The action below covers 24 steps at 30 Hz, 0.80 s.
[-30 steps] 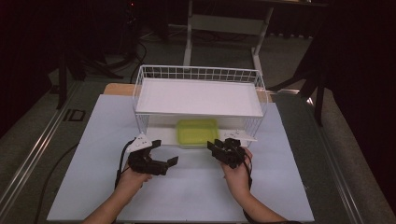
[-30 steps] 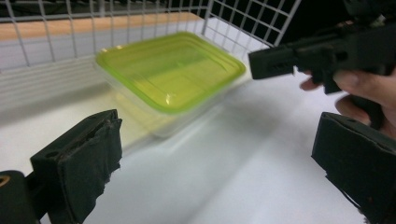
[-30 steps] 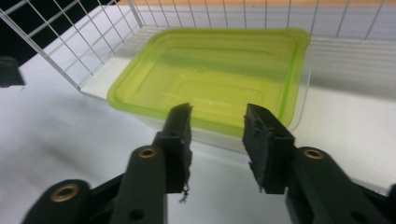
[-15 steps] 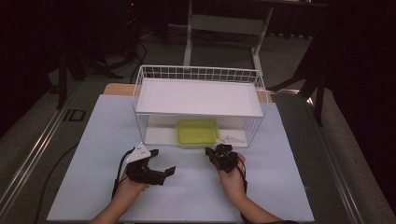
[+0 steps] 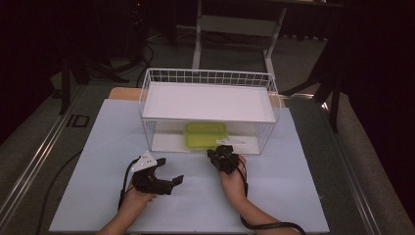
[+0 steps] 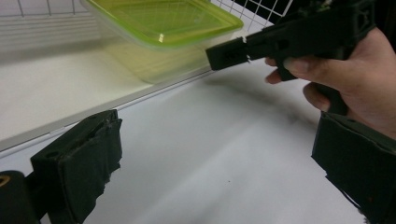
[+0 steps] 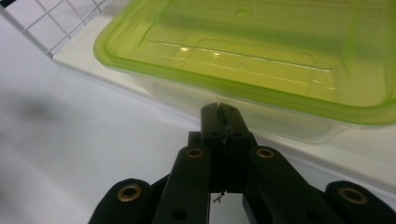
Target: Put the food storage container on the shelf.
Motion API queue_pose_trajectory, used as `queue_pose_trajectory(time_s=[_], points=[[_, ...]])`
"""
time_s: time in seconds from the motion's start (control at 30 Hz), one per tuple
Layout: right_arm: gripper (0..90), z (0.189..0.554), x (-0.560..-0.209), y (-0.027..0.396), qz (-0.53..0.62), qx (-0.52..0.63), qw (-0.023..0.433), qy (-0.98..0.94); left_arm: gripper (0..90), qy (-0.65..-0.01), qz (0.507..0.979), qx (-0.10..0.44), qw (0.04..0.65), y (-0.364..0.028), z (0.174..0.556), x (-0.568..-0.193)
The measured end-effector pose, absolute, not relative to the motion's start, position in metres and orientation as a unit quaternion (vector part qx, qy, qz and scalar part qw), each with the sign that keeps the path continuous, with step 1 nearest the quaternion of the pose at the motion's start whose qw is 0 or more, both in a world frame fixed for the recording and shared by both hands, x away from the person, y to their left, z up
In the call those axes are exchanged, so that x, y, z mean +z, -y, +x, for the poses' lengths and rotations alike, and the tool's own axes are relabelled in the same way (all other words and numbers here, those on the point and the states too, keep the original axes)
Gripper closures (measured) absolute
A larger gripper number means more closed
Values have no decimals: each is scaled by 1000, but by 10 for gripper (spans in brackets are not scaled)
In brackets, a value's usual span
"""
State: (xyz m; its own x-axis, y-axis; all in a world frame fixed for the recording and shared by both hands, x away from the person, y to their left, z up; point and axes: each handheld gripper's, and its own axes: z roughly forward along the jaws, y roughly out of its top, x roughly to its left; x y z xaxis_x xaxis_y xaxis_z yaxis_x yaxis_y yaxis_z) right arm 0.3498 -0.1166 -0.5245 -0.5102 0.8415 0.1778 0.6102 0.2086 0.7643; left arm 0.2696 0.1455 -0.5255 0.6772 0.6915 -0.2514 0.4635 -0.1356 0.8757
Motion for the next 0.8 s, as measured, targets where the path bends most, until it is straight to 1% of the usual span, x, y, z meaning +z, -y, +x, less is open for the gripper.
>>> queue_pose_trajectory(time_s=[0.2,0.53,0.8], points=[[900,361,-527,110,476,406,155,-764,24,-391,742,102,534,-146,270,-527],[899,382,-532,107,490,400,157,-758,25,-395,736,91,542,-146,270,-528],[898,393,-533,103,495,403,164,-752,25,-389,741,96,539,-146,269,-528]])
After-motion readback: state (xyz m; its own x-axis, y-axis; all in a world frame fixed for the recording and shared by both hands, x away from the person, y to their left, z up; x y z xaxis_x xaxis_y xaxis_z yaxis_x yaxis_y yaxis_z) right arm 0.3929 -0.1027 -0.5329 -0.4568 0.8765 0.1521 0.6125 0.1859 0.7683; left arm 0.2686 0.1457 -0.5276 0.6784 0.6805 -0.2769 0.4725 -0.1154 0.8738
